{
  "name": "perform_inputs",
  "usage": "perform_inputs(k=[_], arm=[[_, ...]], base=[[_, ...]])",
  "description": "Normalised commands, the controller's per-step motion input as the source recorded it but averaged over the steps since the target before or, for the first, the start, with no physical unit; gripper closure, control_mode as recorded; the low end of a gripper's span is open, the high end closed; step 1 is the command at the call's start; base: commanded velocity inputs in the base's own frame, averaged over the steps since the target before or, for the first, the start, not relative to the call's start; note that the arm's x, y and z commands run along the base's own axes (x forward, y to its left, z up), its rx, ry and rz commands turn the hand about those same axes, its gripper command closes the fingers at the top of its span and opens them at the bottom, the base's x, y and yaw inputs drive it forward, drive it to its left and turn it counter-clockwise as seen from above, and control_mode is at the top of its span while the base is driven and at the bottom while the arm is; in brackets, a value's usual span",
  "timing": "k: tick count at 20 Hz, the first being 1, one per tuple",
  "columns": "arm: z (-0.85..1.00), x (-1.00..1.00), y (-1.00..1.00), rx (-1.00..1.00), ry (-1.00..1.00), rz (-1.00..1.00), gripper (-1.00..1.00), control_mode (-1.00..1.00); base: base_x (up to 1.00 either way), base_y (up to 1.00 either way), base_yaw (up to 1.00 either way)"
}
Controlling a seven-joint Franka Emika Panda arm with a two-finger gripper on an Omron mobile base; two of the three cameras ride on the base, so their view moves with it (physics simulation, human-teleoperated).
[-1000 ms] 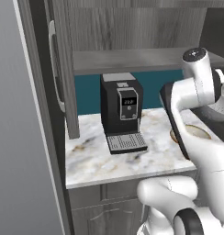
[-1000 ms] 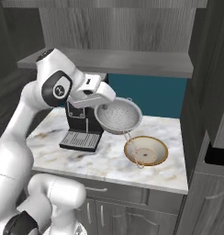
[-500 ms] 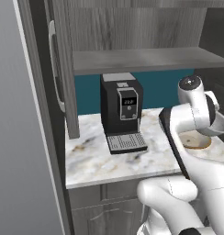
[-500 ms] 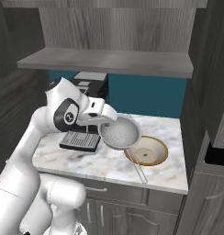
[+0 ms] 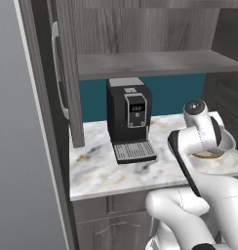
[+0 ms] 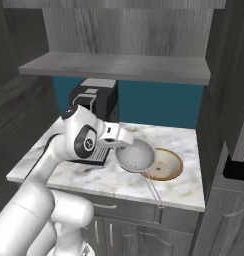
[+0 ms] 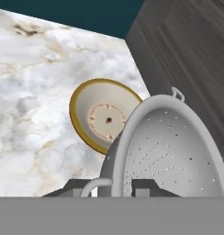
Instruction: Open the cabinet and setup a tea strainer by placing it in the bowl upright.
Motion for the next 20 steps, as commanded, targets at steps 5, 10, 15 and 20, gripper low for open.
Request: perform_inputs(k=[5,10,15,20], arm=[[-0.01,0.40,-0.35,0.00,0.07,0.00,1.00,-1.00],[-0.03,0.31,-0.28,0.00,0.14,0.00,1.00,-1.00],[-0.24,0.20,-0.03,-0.08,0.11,-0.03,1.00,-1.00],[-0.32,0.15,0.00,-0.14,0.02,0.00,1.00,-1.00]], base=[[0.00,0.00,0.00],[0.00,0.00,0.00],[0.00,0.00,0.00],[0.00,0.00,0.00]])
